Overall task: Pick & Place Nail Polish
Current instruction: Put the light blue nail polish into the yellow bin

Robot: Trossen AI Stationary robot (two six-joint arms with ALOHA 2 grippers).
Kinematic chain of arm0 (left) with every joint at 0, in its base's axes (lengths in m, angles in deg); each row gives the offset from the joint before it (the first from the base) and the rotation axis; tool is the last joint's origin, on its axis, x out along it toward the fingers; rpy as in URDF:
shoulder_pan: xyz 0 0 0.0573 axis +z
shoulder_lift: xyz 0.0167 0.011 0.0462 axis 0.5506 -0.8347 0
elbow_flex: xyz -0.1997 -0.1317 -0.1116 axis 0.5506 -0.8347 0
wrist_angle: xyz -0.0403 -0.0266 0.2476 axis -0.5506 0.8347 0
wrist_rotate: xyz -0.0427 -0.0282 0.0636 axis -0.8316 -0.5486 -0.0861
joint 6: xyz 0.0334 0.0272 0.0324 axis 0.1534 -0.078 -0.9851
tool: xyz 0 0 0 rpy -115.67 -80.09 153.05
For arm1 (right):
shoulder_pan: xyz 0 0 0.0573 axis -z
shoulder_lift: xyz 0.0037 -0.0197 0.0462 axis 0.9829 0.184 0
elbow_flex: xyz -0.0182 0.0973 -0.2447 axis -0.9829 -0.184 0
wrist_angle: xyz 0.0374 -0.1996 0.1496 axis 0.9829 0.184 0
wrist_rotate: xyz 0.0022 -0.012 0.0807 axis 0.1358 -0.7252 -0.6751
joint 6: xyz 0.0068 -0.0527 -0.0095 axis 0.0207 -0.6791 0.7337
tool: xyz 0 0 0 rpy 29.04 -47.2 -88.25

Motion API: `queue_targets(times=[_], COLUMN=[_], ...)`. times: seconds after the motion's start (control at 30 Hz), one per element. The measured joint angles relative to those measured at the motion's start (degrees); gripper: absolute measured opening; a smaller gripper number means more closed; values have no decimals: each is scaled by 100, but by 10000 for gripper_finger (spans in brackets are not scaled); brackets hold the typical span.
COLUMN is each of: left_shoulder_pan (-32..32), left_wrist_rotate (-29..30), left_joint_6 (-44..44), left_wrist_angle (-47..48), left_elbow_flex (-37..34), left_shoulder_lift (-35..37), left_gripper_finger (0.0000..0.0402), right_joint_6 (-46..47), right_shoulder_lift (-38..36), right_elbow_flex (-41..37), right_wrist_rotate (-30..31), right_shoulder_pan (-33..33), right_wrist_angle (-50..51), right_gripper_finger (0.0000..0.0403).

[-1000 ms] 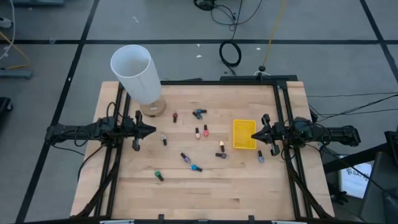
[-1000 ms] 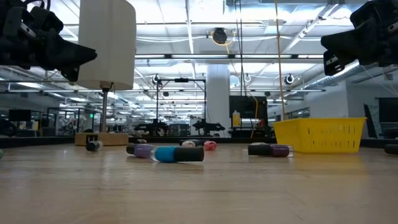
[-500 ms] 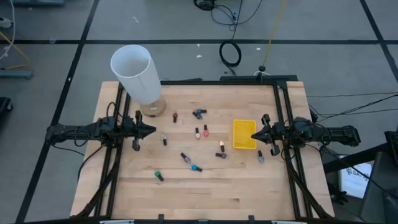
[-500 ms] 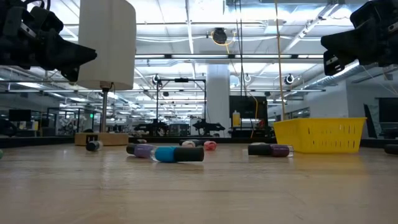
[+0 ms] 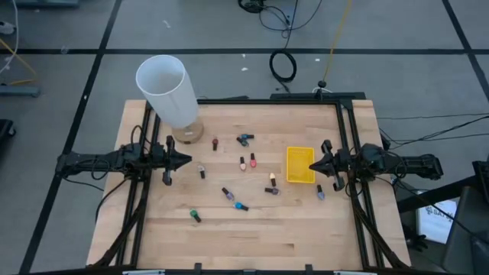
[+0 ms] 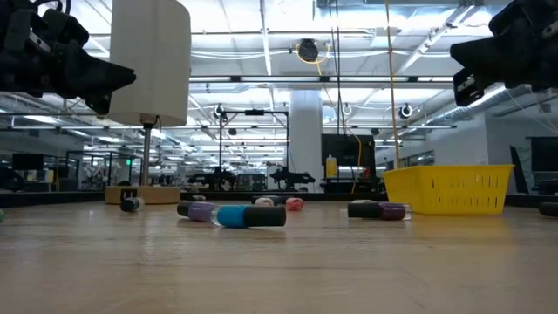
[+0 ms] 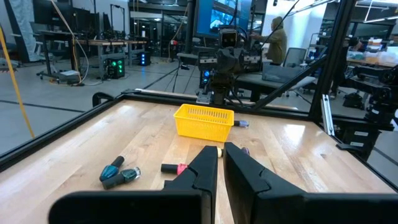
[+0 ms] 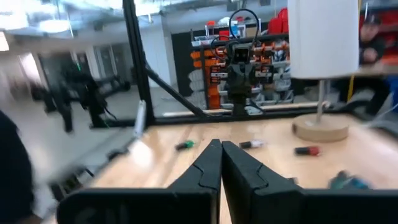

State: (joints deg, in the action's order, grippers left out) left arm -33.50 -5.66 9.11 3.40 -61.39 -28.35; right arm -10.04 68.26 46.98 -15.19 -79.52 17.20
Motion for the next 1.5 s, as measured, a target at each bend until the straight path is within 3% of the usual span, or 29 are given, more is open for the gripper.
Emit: queue_targets(times=[0.13,0.47,0.8,1.5], left_shoulder_pan=[-1,-1,1,1], left_wrist_rotate=[2,0,1,1], left_joint_6=[-1,-1,0,-1], left_wrist_angle=[0,0,0,0], left_elbow_flex=[0,0,0,0], left_shoulder_lift=[0,-1,-1,0], left_gripper_finger=[26,26,26,26], right_joint_6=[805,886,345,329], right_shoulder_lift=[0,-2,-2,0], right_elbow_flex=[-1,-1,-1,-1], right_wrist_rotate=[10,11,18,13], right_shoulder_pan=[0,0,2,2], right_wrist_angle=[-428,-1250,-1115,-615], right_gripper_finger=[4,4,4,4])
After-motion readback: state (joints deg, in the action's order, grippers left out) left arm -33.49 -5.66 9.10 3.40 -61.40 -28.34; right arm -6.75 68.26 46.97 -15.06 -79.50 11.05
